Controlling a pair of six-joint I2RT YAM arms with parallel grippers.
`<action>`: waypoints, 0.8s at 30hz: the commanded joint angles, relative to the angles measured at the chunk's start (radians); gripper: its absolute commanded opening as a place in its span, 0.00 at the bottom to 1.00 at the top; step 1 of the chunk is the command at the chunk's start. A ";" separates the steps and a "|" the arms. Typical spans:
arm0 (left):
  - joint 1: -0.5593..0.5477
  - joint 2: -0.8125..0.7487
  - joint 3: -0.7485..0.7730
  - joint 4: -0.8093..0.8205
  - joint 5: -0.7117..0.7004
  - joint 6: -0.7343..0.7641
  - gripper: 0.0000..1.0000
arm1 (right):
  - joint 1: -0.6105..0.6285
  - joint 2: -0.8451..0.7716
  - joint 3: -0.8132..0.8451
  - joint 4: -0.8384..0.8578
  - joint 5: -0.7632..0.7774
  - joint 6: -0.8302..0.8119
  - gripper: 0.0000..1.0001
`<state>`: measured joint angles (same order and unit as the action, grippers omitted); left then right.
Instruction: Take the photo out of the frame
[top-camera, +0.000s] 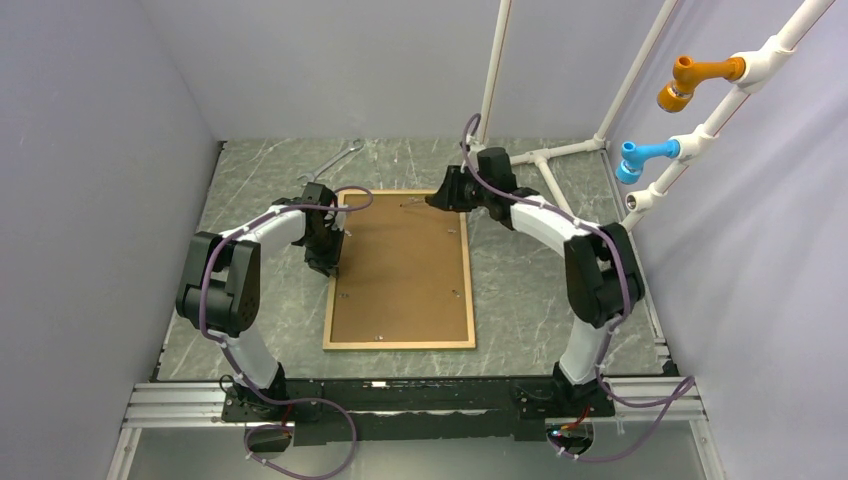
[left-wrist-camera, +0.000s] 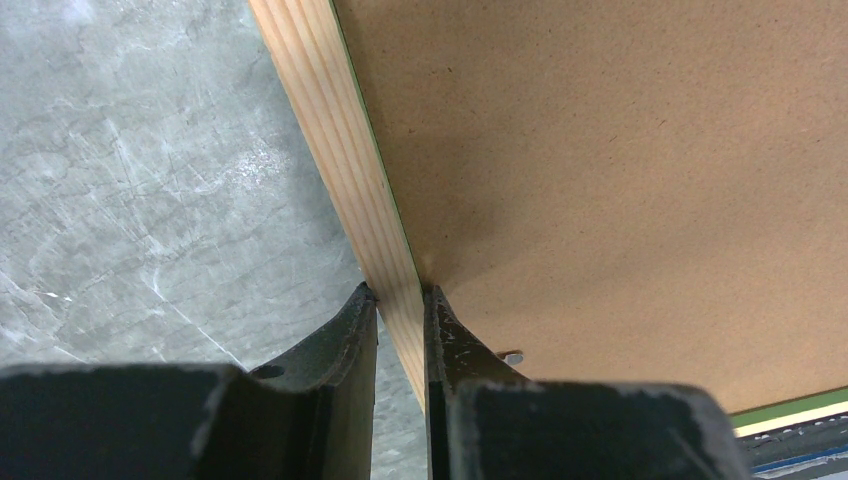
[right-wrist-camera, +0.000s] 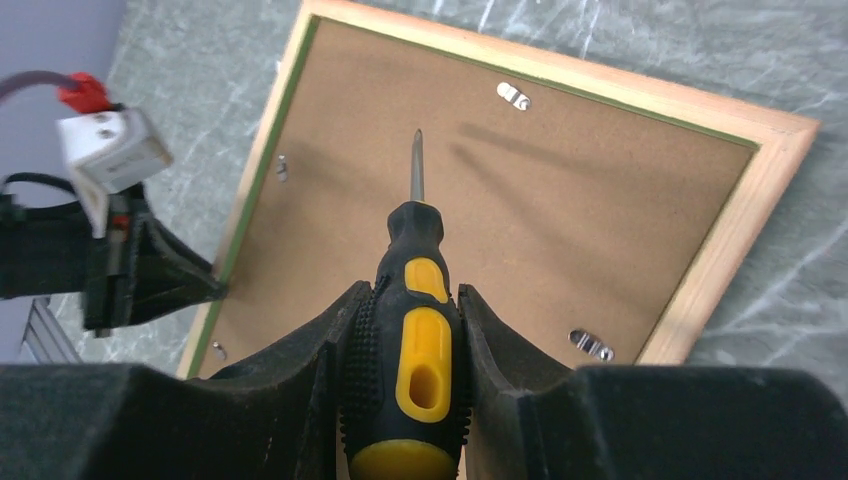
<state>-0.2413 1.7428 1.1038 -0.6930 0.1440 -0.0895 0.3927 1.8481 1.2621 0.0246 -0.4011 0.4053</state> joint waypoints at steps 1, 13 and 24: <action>0.000 -0.013 0.015 -0.029 0.017 0.064 0.00 | 0.004 -0.218 -0.054 -0.003 0.060 -0.009 0.00; 0.002 0.002 0.026 -0.036 0.027 0.065 0.00 | -0.200 -0.768 -0.609 0.068 0.299 0.267 0.00; 0.004 0.014 0.028 -0.040 0.029 0.068 0.00 | -0.602 -1.078 -0.895 -0.056 0.434 0.484 0.00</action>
<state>-0.2386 1.7462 1.1091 -0.7002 0.1455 -0.0864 -0.1131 0.8021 0.4072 -0.0174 -0.0254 0.7689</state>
